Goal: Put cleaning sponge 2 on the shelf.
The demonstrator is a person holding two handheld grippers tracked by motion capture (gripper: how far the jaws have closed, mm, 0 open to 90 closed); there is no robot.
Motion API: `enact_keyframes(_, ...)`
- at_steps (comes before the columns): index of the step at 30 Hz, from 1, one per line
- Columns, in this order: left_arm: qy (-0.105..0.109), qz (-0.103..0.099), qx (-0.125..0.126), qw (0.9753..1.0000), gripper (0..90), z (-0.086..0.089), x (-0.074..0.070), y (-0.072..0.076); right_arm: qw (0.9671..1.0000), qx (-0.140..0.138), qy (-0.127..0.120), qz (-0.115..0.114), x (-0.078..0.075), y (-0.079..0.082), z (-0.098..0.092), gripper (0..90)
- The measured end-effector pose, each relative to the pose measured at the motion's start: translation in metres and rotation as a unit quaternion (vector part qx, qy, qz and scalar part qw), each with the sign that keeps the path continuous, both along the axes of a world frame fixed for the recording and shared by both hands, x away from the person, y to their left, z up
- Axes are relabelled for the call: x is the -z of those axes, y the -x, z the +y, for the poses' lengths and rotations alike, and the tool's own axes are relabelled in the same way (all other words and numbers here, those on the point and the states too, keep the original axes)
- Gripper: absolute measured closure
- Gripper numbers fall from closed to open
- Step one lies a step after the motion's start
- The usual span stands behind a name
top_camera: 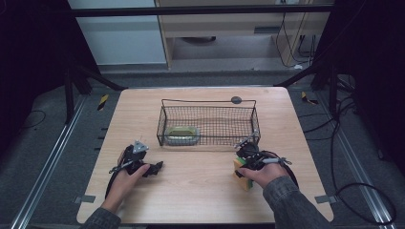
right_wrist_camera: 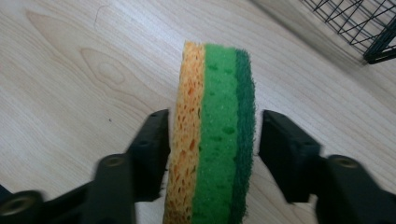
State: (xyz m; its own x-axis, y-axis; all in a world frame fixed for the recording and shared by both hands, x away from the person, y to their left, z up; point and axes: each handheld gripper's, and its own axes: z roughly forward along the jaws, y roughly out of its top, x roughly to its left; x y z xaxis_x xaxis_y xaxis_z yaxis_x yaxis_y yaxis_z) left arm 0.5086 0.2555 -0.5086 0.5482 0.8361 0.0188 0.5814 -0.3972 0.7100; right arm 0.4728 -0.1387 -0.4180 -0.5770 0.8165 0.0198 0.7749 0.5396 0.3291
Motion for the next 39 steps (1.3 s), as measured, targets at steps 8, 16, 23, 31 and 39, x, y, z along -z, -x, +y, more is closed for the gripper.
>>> enact_keyframes(8,0.000,0.000,0.001,1.0000,0.0,0.000,0.000,0.000,0.9999,-0.012,-0.011,-0.006,-0.001,0.001,-0.008,63.9)
enact_keyframes(16,0.000,0.000,0.001,1.0000,0.0,0.000,0.000,0.000,0.9993,0.004,-0.019,-0.033,-0.006,-0.004,-0.033,63.7)
enact_keyframes(23,0.000,0.000,0.002,1.0000,0.0,0.000,0.000,0.000,0.9984,0.023,-0.022,-0.048,-0.009,-0.009,-0.056,63.8)
enact_keyframes(31,0.000,0.000,0.002,1.0000,0.0,0.000,0.000,0.000,0.9971,0.036,-0.018,-0.065,-0.015,-0.013,-0.072,63.9)
enact_keyframes(39,0.000,0.000,0.003,1.0000,0.0,0.000,0.000,0.000,0.9945,0.051,-0.013,-0.091,-0.034,-0.022,-0.090,64.0)
